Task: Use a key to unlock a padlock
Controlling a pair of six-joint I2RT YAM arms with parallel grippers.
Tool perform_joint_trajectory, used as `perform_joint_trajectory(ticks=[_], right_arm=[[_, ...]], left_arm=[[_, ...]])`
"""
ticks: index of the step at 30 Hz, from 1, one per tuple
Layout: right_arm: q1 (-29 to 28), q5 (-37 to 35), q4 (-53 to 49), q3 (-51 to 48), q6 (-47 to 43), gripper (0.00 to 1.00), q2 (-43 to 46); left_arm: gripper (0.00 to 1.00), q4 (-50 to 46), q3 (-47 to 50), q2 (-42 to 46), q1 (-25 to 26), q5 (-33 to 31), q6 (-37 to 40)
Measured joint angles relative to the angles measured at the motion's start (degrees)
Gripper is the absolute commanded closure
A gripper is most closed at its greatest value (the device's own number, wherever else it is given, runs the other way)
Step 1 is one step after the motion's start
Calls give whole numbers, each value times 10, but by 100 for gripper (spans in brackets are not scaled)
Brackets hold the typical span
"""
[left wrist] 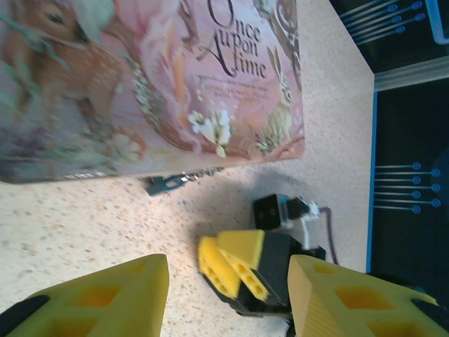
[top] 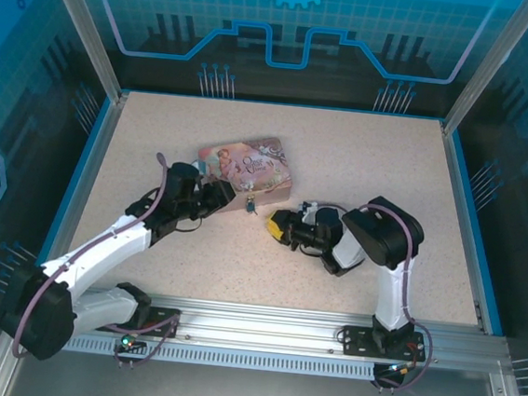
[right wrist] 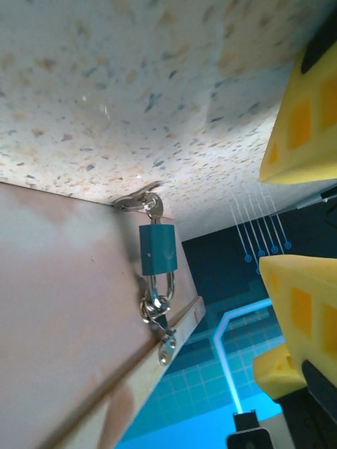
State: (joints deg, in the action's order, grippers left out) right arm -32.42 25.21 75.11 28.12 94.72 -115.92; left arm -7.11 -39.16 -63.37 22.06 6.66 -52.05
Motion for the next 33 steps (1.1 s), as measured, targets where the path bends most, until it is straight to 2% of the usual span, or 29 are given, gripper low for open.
perform_joint_trajectory(ticks=[3,7,11,15,20,26,30,33], right_arm=[[10,-8,-76,-14,-45,59,56],[14,-19,-206,-7,-146,54,143],[14,-47,-329,21,-271,48,226],[14,-74,-386,25,-379,42,281],[21,-89,-470,62,-482,34,290],[29,-162,-653,206,-594,17,290],[51,-184,-697,265,-626,11,269],[69,-186,-731,311,-646,5,217]], left_arm=[[50,-14,-1,2,-18,0,10],[48,-11,-1,2,-17,11,27],[42,38,16,-1,21,11,47],[32,126,65,-43,72,4,59],[24,210,101,-115,97,-18,71],[20,315,112,-177,98,-37,72],[20,371,112,-220,98,-39,71],[20,405,112,-251,98,-39,71]])
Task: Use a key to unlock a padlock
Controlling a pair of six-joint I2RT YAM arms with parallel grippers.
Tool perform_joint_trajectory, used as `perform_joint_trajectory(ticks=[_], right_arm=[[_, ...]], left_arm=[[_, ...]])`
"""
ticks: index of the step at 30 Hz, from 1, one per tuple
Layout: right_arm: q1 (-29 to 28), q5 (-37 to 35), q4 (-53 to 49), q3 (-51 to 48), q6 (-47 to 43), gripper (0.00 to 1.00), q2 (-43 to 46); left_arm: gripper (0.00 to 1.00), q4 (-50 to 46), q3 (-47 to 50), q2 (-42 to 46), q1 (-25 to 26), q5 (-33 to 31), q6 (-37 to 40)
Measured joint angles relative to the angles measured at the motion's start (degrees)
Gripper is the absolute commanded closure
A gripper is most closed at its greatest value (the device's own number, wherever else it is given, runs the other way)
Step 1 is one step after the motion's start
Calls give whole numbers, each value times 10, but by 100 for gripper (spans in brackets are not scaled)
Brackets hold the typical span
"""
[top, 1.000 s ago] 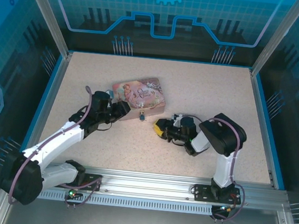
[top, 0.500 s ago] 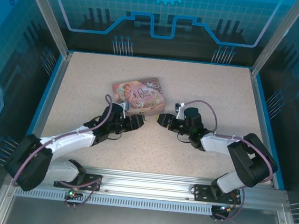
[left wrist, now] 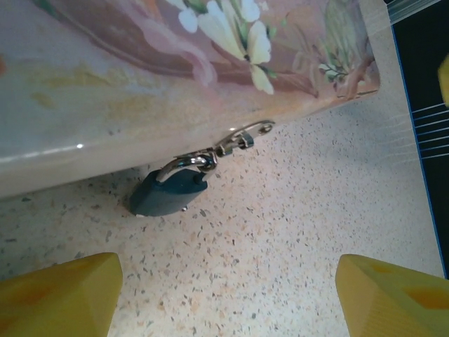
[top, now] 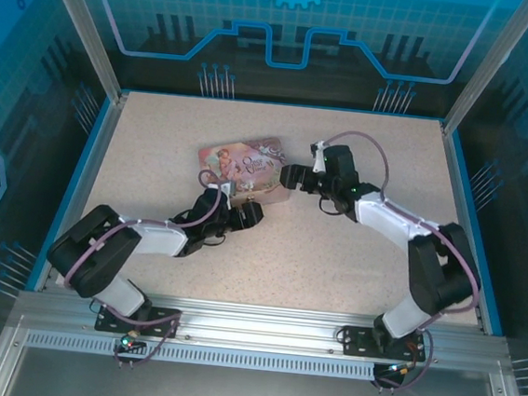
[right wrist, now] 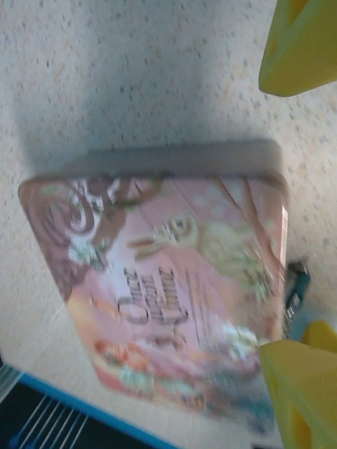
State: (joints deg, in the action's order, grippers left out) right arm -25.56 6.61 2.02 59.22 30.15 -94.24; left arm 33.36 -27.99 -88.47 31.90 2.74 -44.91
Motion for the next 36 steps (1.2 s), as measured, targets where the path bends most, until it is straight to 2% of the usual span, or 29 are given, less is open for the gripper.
perform_joint_trajectory(ticks=[6,22,29,31,36], right_arm=[[5,0,-51,79,-17,2,-95],[5,13,-86,127,-22,9,-147],[4,15,-86,130,-22,9,-149],[4,15,-86,130,-22,9,-149],[4,16,-85,130,-21,10,-149]], left_arm=[[19,41,0,-45,0,-9,0],[22,137,-9,-104,1,-28,25],[41,160,-20,-132,1,-30,49],[44,161,-21,-135,1,-30,50],[62,161,-22,-136,1,-30,50]])
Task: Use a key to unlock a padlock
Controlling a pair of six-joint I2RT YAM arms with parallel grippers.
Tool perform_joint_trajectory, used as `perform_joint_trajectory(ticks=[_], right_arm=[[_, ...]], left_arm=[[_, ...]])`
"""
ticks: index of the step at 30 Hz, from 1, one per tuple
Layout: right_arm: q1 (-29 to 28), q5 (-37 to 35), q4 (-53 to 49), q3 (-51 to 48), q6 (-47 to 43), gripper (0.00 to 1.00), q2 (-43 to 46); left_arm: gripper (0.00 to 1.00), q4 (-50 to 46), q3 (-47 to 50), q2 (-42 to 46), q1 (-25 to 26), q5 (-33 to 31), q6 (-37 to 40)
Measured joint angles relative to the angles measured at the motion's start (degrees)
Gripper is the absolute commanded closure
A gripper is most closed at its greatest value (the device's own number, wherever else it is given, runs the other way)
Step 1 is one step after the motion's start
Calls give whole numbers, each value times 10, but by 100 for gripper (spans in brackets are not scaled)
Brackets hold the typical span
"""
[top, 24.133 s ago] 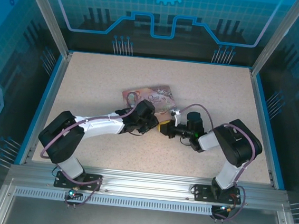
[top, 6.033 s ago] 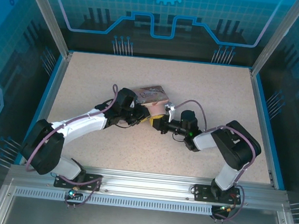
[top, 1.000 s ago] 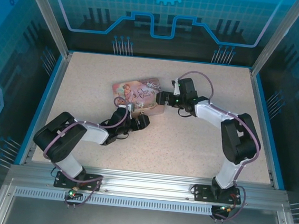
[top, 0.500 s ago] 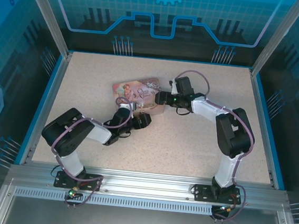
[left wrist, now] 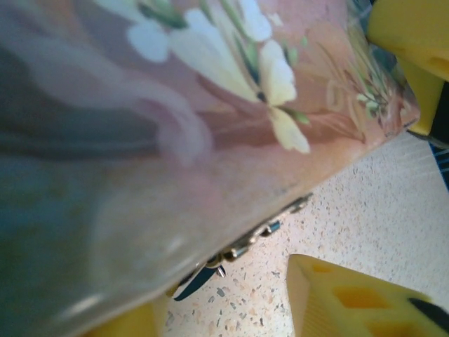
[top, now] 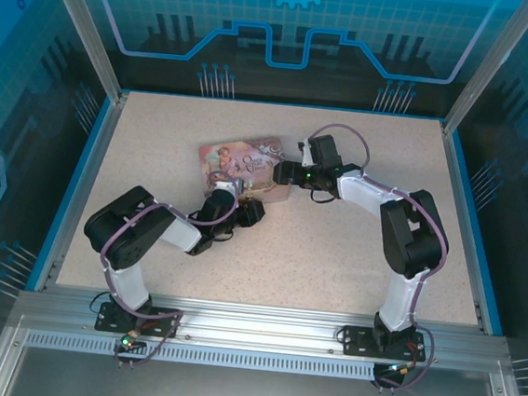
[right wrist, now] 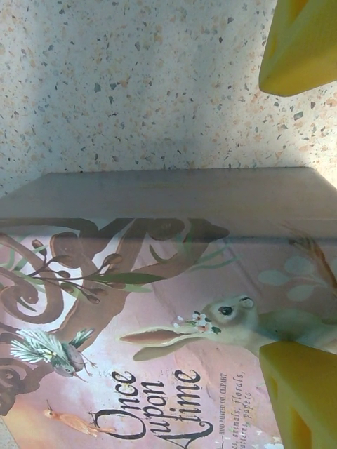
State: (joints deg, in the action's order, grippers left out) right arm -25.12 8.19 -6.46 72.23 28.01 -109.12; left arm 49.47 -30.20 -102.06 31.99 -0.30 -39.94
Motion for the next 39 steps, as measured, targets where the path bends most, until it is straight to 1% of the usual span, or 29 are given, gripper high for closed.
perform_joint_trajectory(ticks=[7,10,14,18,21,24,27,31,33,35,39], right_arm=[[0,4,1,0,0,10,0],[0,4,7,-3,2,10,0],[0,8,38,-28,2,7,9],[0,-3,63,-82,-14,3,52],[0,-25,83,-137,-43,3,116],[-6,-50,124,-196,-82,3,191],[-52,-94,191,-270,-144,3,256],[-162,-152,297,-379,-247,5,298],[-192,-169,350,-428,-289,7,299],[-213,-190,403,-474,-332,7,294],[-266,-242,495,-509,-412,7,249]], left_arm=[[84,0,0,0,0,-10,-3],[89,0,1,0,0,-15,-5],[94,-5,7,12,0,-17,-7],[100,-58,7,49,0,-19,-29],[100,-128,-3,85,0,-19,-52],[100,-196,-24,121,-1,-18,-82],[100,-244,-40,146,-4,-9,-113],[100,-285,-50,160,-15,17,-159],[100,-300,-50,161,-21,32,-182],[100,-318,-51,161,-26,47,-202],[100,-346,-61,161,-33,69,-232]])
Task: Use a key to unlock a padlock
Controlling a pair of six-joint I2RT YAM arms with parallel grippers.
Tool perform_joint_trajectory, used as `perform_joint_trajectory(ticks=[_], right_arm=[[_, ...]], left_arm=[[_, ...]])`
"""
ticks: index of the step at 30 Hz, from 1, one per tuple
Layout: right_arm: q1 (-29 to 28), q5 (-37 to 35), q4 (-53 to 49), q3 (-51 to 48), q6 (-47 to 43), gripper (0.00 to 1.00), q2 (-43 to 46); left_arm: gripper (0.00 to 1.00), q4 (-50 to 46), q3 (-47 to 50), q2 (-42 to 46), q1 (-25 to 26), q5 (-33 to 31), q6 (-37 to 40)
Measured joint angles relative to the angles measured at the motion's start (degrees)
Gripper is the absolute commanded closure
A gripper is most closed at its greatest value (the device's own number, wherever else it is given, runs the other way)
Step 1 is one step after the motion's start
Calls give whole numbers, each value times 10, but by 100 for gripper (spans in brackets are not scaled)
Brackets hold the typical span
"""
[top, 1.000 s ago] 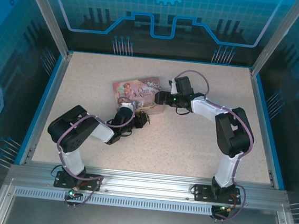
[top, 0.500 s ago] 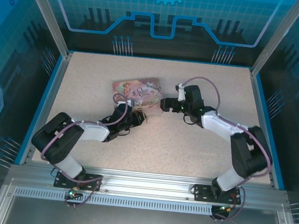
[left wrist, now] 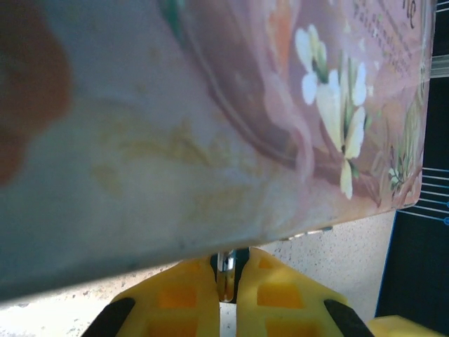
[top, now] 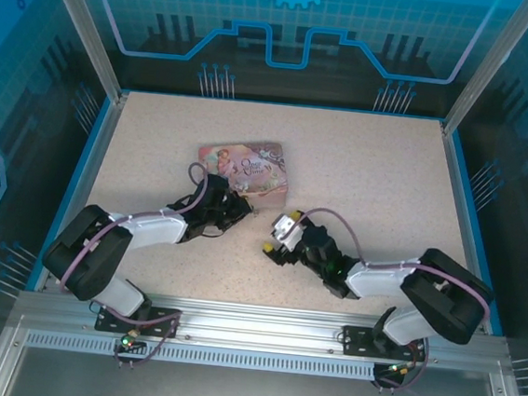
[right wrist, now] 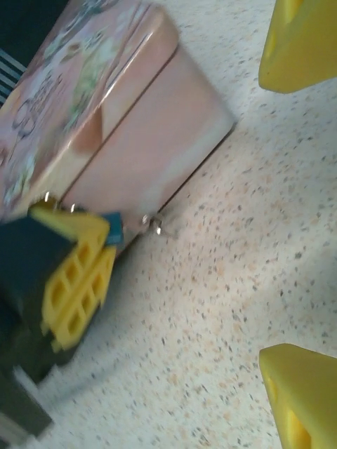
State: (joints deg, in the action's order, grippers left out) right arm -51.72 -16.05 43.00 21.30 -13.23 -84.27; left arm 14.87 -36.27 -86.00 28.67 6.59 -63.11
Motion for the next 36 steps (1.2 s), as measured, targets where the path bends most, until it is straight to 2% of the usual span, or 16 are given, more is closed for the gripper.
perform_joint_trajectory(ticks=[5,11,14,17,25,36], right_arm=[[-51,-66,108,0,-95,9,-66],[-57,-95,153,22,-159,29,-101],[-45,-74,153,38,-160,39,-100],[-24,-48,144,48,-151,43,-96],[-7,-19,134,73,-146,55,-112],[1,-15,118,107,-131,67,-141]], left_arm=[[100,-19,-18,3,-9,27,-24],[100,-40,-37,10,-24,59,-30],[100,-45,-38,17,-29,71,-30],[100,-49,-39,19,-31,81,-30],[100,-55,-39,26,-31,94,-30],[100,-56,-39,39,-34,101,-30]])
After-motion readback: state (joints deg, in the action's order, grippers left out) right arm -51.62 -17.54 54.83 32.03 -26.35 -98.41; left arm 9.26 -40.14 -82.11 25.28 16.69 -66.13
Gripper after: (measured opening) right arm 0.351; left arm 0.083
